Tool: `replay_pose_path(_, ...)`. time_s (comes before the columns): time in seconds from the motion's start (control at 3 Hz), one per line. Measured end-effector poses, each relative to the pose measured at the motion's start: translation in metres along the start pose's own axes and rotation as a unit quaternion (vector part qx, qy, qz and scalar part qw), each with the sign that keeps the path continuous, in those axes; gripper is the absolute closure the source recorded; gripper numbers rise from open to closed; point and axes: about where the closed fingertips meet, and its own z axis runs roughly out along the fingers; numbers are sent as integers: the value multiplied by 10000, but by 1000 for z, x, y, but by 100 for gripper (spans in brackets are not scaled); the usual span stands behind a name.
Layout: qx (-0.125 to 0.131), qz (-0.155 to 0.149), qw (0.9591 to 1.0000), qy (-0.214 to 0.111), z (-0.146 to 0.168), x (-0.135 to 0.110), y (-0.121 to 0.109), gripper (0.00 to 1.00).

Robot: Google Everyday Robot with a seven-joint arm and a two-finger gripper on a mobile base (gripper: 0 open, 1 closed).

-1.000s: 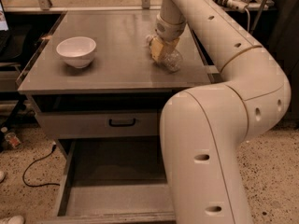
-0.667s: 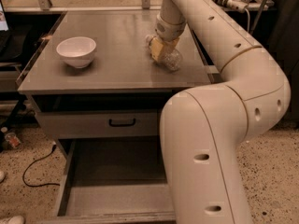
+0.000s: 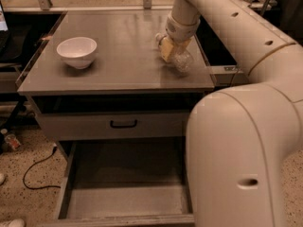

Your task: Place water bottle into middle drawer

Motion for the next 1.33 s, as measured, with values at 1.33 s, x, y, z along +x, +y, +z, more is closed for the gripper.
replay_pose_path(1.33, -246, 433, 9987, 87, -17, 49, 7, 100)
